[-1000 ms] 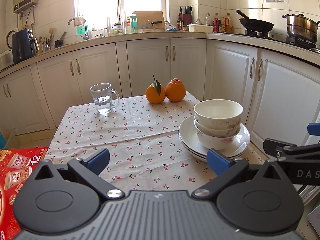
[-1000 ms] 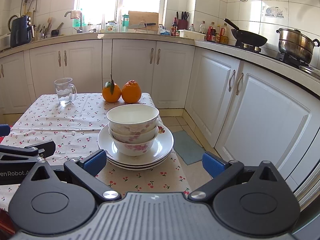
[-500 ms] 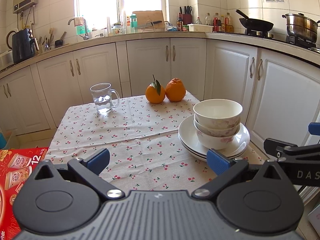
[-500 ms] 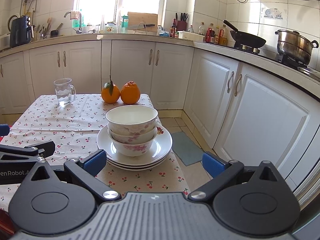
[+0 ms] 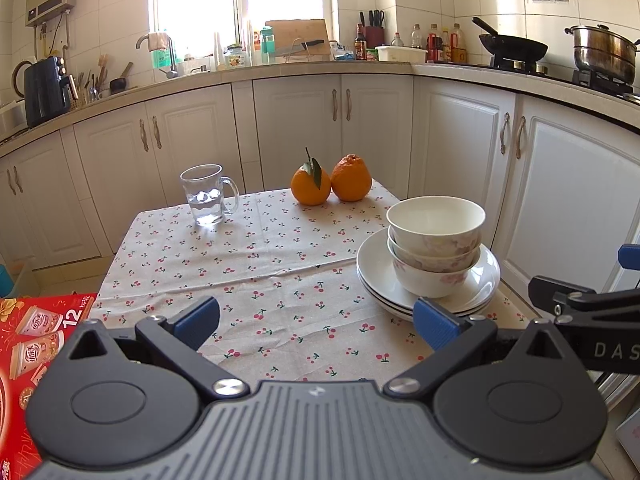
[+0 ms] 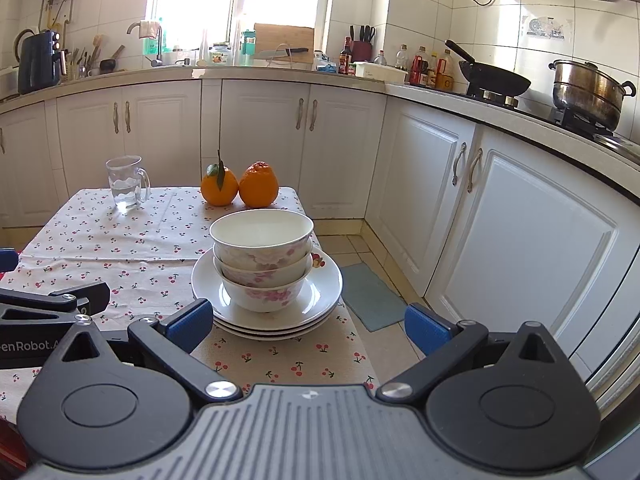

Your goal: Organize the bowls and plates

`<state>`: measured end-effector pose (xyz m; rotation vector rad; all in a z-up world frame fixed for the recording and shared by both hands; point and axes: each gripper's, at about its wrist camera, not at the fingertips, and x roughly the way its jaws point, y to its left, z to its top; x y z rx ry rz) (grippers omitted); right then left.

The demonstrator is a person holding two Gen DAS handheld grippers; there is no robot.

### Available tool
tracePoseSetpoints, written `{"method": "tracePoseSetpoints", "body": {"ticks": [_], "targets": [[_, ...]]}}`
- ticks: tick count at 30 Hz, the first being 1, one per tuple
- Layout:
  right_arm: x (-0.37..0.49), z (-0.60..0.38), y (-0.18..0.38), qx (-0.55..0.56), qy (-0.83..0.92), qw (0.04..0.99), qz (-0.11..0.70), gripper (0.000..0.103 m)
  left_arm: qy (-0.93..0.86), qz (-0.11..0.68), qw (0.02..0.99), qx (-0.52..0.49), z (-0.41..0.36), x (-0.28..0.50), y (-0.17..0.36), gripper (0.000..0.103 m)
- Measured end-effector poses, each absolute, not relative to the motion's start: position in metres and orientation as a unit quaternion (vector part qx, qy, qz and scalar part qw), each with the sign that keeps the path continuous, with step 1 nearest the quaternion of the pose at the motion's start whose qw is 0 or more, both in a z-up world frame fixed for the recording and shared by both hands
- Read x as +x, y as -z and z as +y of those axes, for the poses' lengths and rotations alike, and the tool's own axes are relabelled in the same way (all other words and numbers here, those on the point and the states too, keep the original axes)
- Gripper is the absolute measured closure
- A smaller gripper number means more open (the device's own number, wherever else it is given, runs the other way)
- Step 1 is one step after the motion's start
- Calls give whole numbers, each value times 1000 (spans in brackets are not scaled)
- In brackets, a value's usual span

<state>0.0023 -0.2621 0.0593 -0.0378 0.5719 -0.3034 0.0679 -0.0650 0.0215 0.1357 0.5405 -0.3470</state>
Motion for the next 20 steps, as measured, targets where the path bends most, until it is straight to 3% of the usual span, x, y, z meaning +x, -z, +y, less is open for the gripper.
{"method": "tracePoseSetpoints", "body": {"ticks": [20], "targets": [[3, -261, -58, -22, 152, 947, 282, 0, 169, 271, 945, 67, -68, 70, -19, 1]]}}
